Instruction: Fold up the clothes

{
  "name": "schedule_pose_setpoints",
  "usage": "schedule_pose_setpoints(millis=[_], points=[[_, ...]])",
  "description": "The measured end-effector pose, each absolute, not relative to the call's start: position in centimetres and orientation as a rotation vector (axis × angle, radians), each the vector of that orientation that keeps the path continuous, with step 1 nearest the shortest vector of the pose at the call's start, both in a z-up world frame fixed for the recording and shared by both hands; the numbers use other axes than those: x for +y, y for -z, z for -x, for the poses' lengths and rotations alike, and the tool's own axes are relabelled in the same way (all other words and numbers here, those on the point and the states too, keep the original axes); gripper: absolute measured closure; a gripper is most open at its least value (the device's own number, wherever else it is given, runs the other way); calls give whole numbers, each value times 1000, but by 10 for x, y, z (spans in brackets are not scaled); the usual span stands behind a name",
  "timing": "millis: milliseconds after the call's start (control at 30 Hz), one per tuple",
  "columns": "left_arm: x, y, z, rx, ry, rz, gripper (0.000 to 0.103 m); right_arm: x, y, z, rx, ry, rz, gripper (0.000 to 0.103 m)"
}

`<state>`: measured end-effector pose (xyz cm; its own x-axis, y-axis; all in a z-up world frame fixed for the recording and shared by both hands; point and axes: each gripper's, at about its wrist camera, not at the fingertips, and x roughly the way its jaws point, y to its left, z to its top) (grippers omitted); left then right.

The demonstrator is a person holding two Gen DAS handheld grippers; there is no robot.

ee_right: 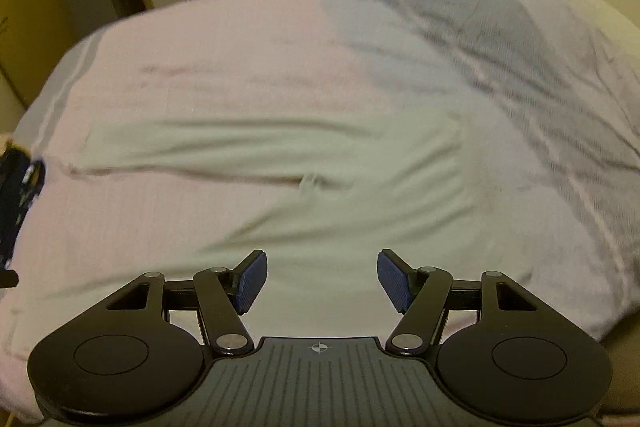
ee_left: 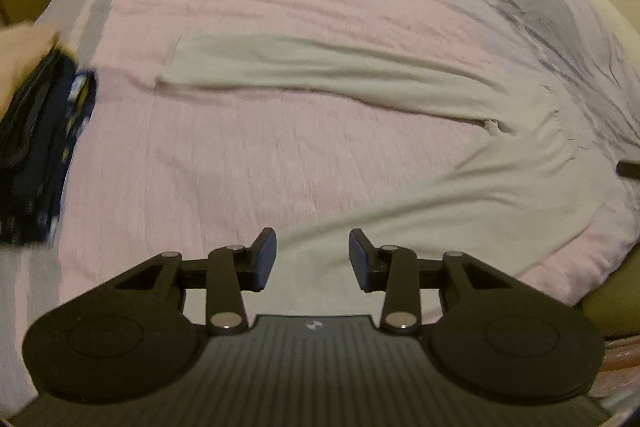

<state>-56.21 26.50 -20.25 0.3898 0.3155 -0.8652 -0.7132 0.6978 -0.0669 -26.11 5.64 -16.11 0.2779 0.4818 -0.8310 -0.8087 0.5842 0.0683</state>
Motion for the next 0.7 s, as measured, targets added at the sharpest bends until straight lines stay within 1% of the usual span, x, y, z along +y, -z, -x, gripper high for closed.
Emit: schedule_pose_setpoints(millis=[100, 333, 500, 700], points=[[287, 212, 533, 946, -642, 432, 69, 60, 166, 240, 897, -898, 384, 38], [351, 253, 444, 943, -544, 385, 69, 97, 219, 128, 973, -966, 484, 38], [394, 283, 374, 949, -470, 279, 69, 142, 249, 65, 904, -1083, 602, 38], [438, 317, 319, 983, -384, 154, 69, 197, 280, -2, 807, -1202, 715, 40]])
